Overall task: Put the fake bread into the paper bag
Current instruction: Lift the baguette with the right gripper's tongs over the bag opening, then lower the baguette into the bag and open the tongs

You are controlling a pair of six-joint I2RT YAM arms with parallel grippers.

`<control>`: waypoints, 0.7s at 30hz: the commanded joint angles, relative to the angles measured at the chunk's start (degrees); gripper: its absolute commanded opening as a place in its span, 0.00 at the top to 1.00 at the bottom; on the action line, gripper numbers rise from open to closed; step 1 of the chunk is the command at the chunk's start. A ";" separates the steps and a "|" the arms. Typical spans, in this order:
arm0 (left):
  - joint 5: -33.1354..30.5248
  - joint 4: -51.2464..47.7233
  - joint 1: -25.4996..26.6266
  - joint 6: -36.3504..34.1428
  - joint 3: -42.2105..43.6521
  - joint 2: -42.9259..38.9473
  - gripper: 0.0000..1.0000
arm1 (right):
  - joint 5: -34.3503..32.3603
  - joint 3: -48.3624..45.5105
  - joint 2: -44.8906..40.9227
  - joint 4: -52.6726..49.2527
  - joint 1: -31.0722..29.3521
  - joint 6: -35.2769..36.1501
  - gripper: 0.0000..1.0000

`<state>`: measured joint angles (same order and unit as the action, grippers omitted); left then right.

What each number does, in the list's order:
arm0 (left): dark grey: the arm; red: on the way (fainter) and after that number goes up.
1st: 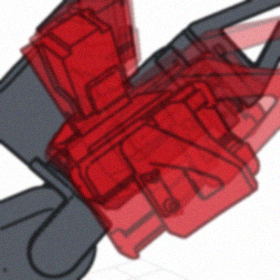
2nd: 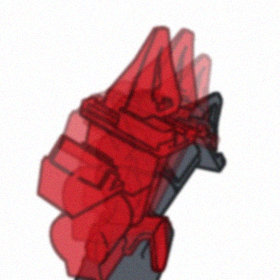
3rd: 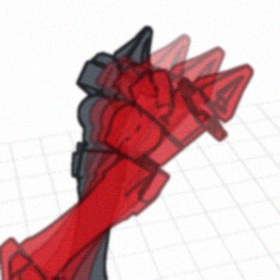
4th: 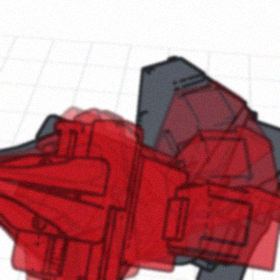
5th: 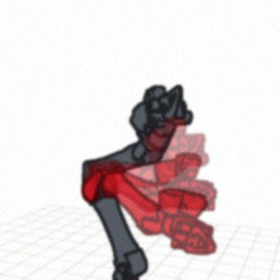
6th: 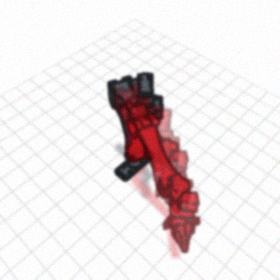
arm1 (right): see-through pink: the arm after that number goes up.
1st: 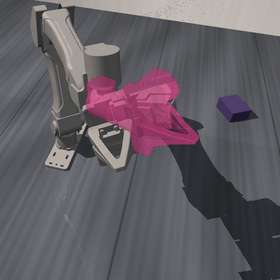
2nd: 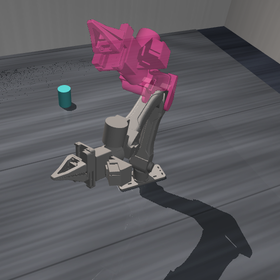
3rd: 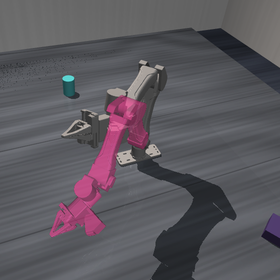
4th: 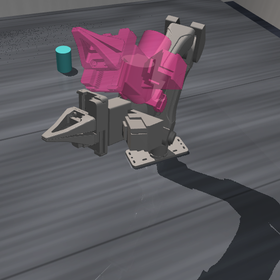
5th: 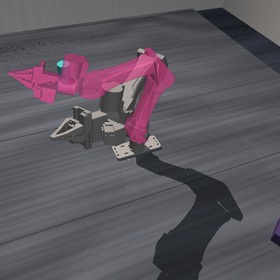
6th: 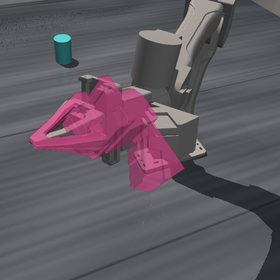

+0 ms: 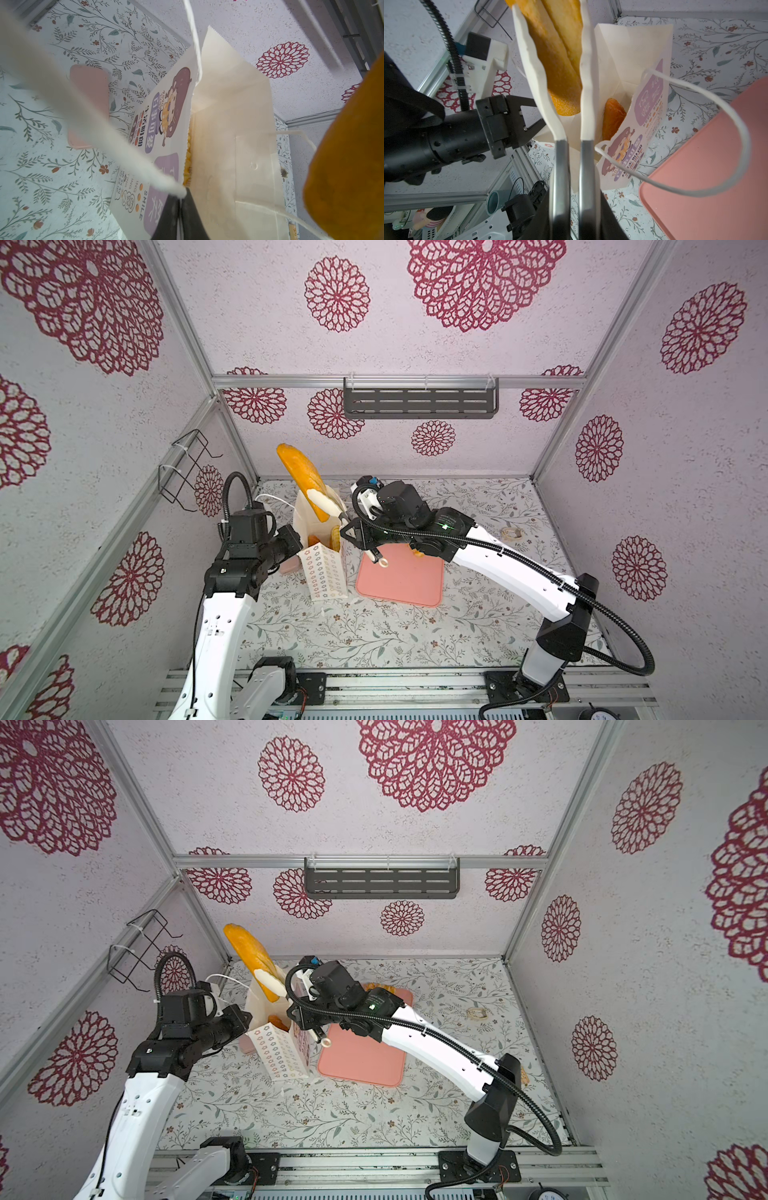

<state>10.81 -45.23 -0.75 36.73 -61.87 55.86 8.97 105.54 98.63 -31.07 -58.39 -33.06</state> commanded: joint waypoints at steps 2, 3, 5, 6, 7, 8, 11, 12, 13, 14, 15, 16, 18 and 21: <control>-0.35 1.46 -0.37 0.48 0.69 -0.58 0.92 | -1.29 -1.74 -3.83 2.55 -0.37 -0.22 0.71; -0.34 1.46 -0.40 0.51 0.69 -0.57 0.92 | -1.22 -2.35 -4.12 2.51 -0.47 -0.40 0.71; -0.44 1.46 -0.39 0.59 0.69 -0.58 0.92 | -1.24 -3.50 -4.62 2.42 -0.56 -0.47 0.71; -0.43 1.45 -0.39 0.62 0.69 -0.58 0.92 | -1.26 -4.07 -4.97 2.42 -0.57 -0.53 0.71; -0.39 1.46 -0.37 0.59 0.73 -0.57 0.93 | -1.33 -4.55 -5.30 2.42 -0.63 -0.58 0.71; -0.44 1.47 -0.37 0.55 0.62 -0.58 0.93 | -1.46 -5.06 -5.62 2.37 -0.62 -0.67 0.71; -0.52 1.42 -0.39 0.61 0.61 -0.57 0.93 | -1.64 -6.49 -6.57 2.51 -0.79 -0.88 0.71; -0.52 1.46 -0.39 0.57 0.54 -0.57 0.93 | -1.76 -6.94 -6.85 2.59 -0.76 -1.00 0.71; -0.61 1.46 -0.38 0.54 0.52 -0.57 0.94 | -1.83 -7.27 -7.10 2.59 -0.84 -1.00 0.71; -0.70 1.38 -0.37 0.61 0.52 -0.57 0.94 | -1.83 -7.68 -7.37 2.59 -0.87 -1.11 0.70; -0.70 1.37 -0.38 0.62 0.56 -0.57 0.94 | -1.77 -8.02 -7.61 2.53 -0.88 -1.04 0.70; -0.78 1.34 -0.38 0.60 0.56 -0.57 0.93 | -1.72 -8.27 -7.75 2.40 -0.85 -1.10 0.70; -0.70 1.46 -0.39 0.57 0.51 -0.49 0.93 | -1.63 -8.73 -7.91 2.16 -0.94 -1.06 0.68; -0.61 1.46 -0.39 0.56 0.26 -0.31 0.94 | -1.50 -9.25 -8.10 2.07 -0.94 -0.98 0.65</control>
<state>10.55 -45.25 -0.75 36.73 -61.84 55.86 7.77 95.94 93.95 -31.59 -58.94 -33.69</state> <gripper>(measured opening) 0.066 0.345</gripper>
